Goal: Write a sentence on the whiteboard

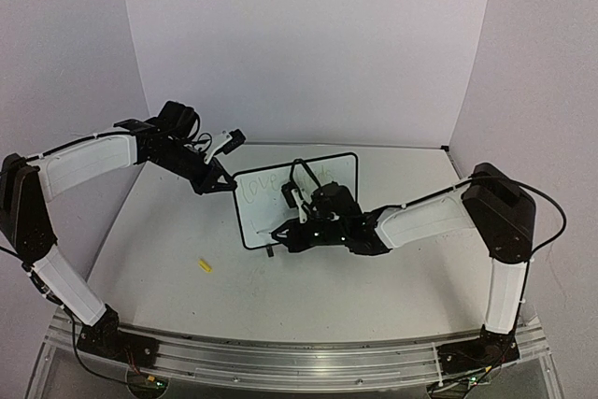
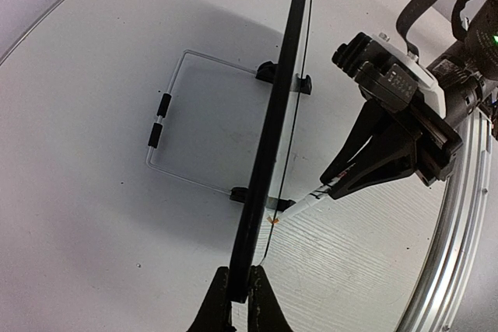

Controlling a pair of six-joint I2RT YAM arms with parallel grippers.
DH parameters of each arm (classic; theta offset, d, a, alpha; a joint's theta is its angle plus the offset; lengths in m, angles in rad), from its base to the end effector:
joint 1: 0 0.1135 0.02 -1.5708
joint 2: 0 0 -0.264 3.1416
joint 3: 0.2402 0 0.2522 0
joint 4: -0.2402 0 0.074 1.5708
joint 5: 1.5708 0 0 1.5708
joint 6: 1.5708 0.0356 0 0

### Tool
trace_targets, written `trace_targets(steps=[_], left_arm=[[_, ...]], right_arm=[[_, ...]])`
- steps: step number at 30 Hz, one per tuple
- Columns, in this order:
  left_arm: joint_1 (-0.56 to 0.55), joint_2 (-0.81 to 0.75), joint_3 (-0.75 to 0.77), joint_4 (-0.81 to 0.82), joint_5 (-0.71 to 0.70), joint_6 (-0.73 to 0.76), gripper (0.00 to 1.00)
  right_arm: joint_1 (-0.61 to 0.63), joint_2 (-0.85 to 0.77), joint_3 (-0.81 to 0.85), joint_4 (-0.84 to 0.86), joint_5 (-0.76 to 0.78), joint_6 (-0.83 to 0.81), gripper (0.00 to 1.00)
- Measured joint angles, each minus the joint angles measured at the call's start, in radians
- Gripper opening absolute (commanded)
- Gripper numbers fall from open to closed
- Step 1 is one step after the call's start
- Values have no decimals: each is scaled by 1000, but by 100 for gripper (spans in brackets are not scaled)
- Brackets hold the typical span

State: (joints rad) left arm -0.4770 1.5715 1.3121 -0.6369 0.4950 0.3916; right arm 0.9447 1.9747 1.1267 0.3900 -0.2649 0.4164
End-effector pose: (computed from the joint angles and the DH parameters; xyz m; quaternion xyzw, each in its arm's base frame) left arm 0.2926 -0.1703 0.2904 0.4585 0.7959 -0.2447 0.3106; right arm 0.2432 0.3523 0.1643 -0.2871 0.7943 0.4166 0.3363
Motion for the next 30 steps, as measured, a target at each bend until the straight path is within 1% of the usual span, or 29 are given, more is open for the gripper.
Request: trace_targets(steps=[9,18,30], left_arm=[[0,0,0,0,0,0,0],[0,-1,0,0,0,0,0],[0,-1,0,0,0,0,0]], right_arm=[[6,-10,0,-10,29,-6,0],[5,-84,1,-14,67,-22,0],[5,-82,3,-17,65,-23,0]])
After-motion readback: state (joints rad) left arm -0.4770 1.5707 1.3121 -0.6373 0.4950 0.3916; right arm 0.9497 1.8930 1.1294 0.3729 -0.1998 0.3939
